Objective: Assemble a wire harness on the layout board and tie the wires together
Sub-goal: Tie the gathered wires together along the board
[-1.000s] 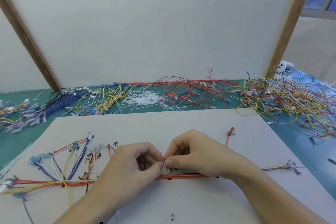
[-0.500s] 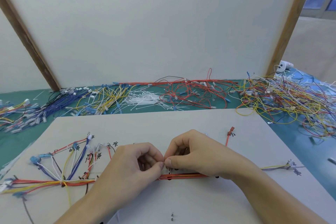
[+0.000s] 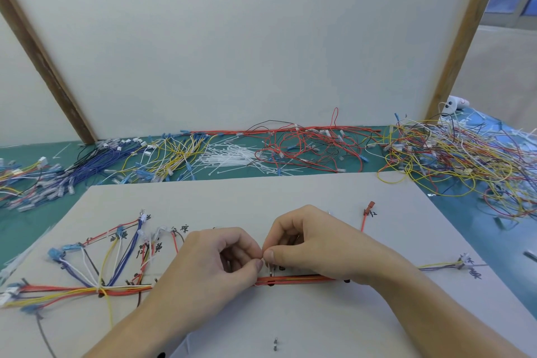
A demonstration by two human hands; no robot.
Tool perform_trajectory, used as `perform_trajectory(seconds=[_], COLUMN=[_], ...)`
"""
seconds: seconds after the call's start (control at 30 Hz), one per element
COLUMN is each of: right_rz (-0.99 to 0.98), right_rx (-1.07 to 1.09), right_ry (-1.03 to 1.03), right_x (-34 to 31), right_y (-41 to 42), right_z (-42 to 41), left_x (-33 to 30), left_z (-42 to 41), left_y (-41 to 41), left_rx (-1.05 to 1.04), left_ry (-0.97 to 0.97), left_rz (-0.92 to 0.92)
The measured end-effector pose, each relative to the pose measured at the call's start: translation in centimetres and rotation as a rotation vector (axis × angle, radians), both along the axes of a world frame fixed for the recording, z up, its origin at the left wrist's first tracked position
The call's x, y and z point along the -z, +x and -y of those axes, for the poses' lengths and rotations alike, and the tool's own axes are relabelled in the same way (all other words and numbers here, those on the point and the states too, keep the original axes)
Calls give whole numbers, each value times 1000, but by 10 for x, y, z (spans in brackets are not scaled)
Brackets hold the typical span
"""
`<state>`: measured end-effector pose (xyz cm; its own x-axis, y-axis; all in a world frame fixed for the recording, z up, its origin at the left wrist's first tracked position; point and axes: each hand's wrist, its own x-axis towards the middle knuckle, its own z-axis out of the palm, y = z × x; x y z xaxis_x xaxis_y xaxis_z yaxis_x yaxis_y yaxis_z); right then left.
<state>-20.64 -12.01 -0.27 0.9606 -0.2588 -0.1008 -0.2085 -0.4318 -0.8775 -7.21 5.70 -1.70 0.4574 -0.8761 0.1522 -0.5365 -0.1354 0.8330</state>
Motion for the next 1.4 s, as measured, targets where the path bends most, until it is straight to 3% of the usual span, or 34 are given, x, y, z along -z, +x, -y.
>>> perform_trajectory(seconds=[1.4], right_rz=[-5], right_rx=[-12], right_ry=[-4], right_x=[0], right_y=[0], right_z=[0], left_x=[6], left_z=[0], left_y=[3], left_rx=[3], left_ry=[-39], left_rz=[-21])
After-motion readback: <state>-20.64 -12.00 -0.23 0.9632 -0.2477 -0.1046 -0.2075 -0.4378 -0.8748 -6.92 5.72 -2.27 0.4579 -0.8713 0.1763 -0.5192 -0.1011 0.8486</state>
